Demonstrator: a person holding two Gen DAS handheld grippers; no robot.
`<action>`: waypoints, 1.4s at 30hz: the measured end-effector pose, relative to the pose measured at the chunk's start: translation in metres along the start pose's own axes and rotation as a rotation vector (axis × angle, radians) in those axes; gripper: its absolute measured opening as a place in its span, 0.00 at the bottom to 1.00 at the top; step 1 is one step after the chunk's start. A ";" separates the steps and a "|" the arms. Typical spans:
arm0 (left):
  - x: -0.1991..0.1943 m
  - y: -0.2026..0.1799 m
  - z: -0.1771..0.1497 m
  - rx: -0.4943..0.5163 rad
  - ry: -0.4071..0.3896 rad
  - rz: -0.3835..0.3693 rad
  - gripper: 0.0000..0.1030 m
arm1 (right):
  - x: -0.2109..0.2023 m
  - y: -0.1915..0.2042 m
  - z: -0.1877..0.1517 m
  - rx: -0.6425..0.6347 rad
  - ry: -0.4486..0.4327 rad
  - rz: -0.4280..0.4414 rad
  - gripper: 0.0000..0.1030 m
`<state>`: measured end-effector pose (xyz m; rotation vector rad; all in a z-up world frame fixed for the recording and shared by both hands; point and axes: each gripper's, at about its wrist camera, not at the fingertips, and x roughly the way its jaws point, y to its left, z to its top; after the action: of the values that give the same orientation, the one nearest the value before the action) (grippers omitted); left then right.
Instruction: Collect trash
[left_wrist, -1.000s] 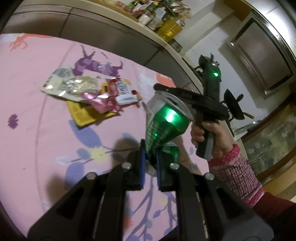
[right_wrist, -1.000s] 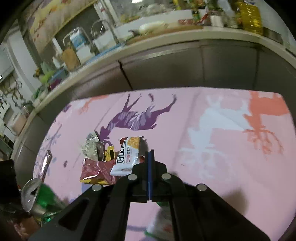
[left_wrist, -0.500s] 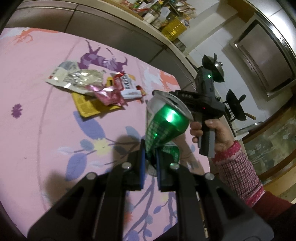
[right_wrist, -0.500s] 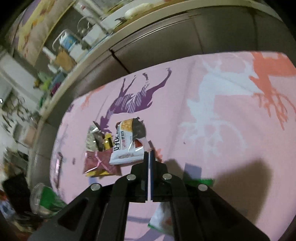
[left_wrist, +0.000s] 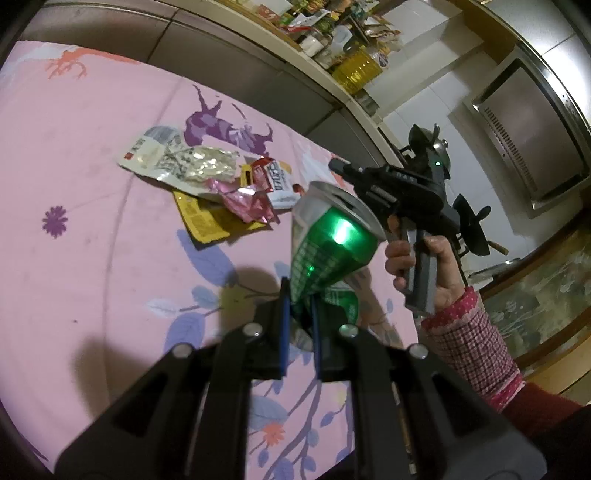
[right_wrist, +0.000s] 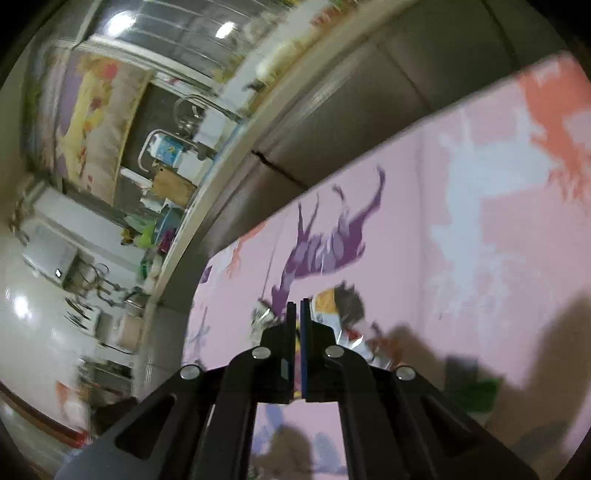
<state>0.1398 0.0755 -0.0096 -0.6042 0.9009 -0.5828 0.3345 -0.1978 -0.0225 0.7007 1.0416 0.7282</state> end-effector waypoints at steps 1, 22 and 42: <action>0.000 0.000 0.000 -0.001 -0.001 0.000 0.09 | 0.002 -0.002 0.000 0.027 0.008 0.022 0.00; -0.001 -0.002 0.000 -0.005 0.002 -0.001 0.09 | -0.028 0.029 -0.012 -0.263 -0.127 -0.223 0.96; 0.004 0.005 0.002 -0.005 0.017 0.013 0.09 | 0.058 0.034 0.002 -0.260 0.183 -0.300 0.60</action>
<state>0.1443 0.0764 -0.0142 -0.5985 0.9220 -0.5752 0.3487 -0.1317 -0.0238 0.2492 1.1626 0.6574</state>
